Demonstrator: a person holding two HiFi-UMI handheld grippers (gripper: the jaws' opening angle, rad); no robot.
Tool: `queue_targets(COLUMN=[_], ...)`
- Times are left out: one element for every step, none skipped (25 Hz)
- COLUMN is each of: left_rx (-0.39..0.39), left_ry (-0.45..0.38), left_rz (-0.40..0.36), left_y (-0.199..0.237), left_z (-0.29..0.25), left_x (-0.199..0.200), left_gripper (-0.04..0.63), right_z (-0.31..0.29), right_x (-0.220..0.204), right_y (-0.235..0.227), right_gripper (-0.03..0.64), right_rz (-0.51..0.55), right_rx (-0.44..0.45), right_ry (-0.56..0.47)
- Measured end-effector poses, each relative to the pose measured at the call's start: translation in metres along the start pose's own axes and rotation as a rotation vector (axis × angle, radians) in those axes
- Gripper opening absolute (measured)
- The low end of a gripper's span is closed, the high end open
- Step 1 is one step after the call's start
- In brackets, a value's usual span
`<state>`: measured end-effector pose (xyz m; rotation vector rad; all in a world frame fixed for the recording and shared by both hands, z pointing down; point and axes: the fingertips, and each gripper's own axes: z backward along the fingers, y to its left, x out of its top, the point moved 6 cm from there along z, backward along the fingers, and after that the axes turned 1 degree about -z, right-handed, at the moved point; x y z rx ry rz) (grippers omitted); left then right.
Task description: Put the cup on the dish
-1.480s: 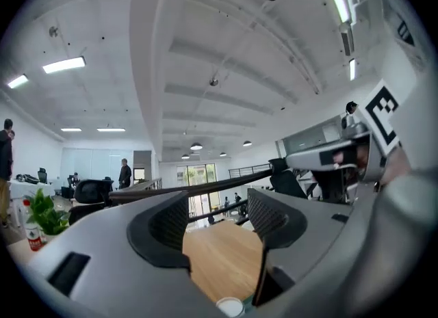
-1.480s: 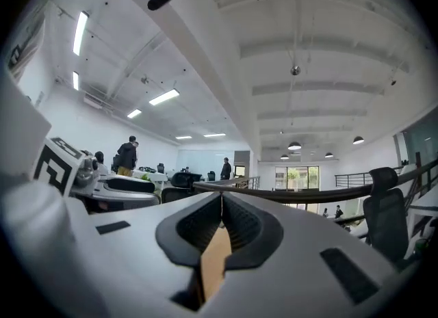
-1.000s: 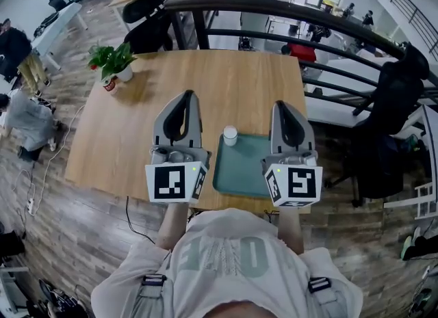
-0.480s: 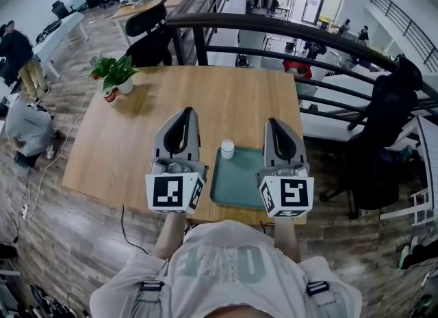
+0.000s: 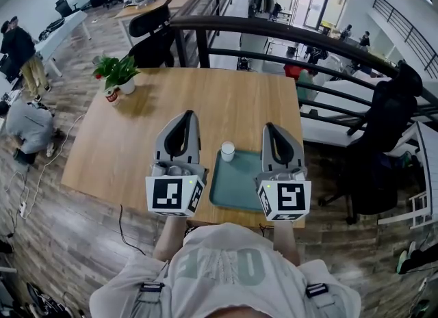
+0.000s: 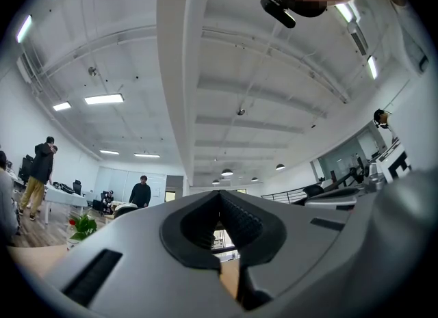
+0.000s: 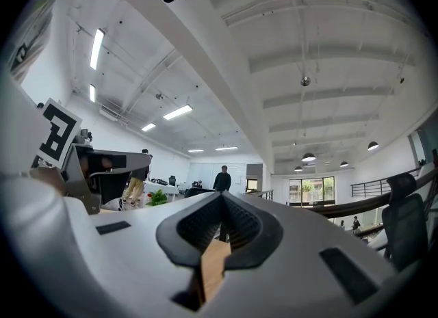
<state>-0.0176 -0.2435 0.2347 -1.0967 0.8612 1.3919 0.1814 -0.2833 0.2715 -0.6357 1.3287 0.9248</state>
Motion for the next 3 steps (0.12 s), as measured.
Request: queue_targets(left_rx=[-0.002, -0.004, -0.006], left_ry=[0.001, 0.001, 0.002], left_rz=[-0.001, -0.001, -0.001], left_y=[-0.0012, -0.0025, -0.0039], left_z=[0.0002, 0.0004, 0.0006], left_x=[0.0006, 0.0011, 0.0017], left_gripper=[0.009, 0.009, 0.009], right_z=[0.0009, 0.0018, 0.0027], right_x=[-0.0003, -0.0005, -0.0007], right_y=[-0.0003, -0.0006, -0.0009], right_gripper=[0.018, 0.018, 0.018], right_rz=[0.0, 0.0, 0.0], right_rx=[-0.001, -0.001, -0.002], right_ry=[0.002, 0.004, 0.005])
